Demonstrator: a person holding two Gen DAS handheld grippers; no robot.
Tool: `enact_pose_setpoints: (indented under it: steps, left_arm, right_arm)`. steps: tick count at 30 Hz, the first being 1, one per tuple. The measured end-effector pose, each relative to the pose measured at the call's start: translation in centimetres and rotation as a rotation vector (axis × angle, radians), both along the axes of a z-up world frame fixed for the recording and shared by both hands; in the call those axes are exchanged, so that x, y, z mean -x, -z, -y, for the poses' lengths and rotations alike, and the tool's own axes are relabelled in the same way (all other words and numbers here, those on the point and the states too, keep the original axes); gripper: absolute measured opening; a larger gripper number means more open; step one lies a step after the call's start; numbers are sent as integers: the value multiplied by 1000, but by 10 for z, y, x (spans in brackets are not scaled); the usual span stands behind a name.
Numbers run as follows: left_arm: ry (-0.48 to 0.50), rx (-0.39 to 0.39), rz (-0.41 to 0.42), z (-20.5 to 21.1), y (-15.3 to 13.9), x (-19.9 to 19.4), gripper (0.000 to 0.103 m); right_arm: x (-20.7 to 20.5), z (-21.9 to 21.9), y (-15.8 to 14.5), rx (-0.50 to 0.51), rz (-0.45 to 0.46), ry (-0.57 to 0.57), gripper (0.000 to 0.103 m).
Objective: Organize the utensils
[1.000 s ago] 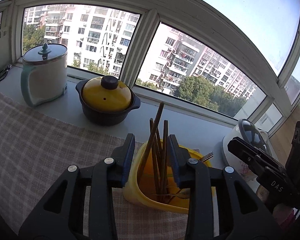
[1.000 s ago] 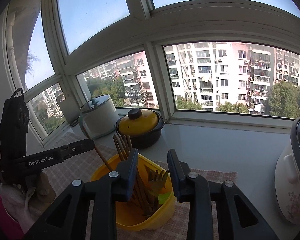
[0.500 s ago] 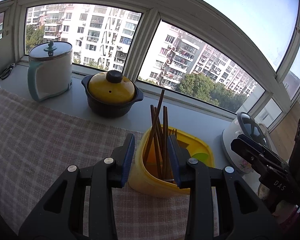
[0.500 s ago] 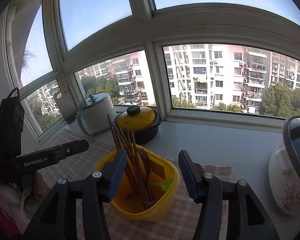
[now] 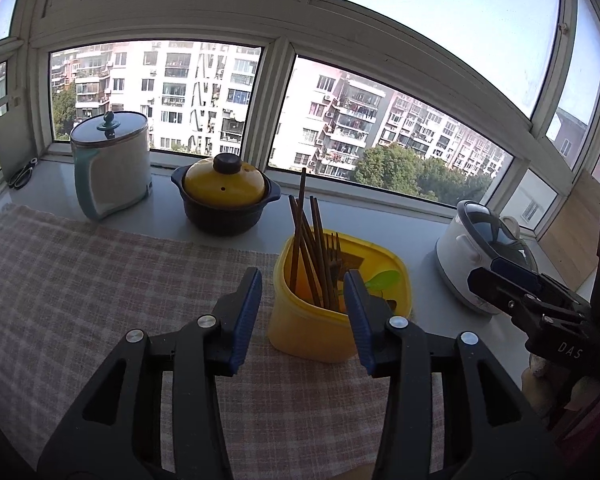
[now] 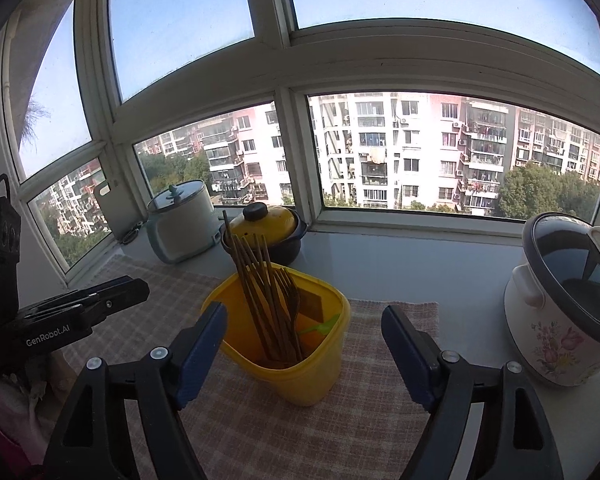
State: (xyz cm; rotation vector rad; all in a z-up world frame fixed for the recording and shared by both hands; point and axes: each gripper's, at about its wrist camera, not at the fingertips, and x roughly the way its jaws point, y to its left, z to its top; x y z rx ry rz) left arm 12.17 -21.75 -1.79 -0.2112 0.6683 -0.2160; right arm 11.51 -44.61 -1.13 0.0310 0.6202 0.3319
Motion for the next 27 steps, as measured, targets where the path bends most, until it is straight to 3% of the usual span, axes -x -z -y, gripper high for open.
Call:
enact_pose_setpoints:
  steps: [4, 6, 9, 16, 18, 27]
  left_arm:
    - [27, -32, 33, -2, -9, 19, 57]
    - [37, -47, 49, -6, -13, 29, 71]
    - [58, -49, 61, -15, -18, 42, 79]
    - [78, -106, 83, -42, -30, 66, 91]
    - [75, -130, 81, -50, -31, 70, 100]
    - [64, -162, 78, -81, -31, 84, 102]
  right_arm:
    - [20, -6, -8, 25, 24, 25, 94]
    - [30, -11, -12, 32, 42, 35, 98]
    - [45, -19, -18, 40, 59, 54, 103]
    - [73, -48, -26, 71, 91, 129, 103]
    - [78, -57, -27, 78, 92, 150, 103]
    - [100, -88, -27, 108, 104, 231, 103]
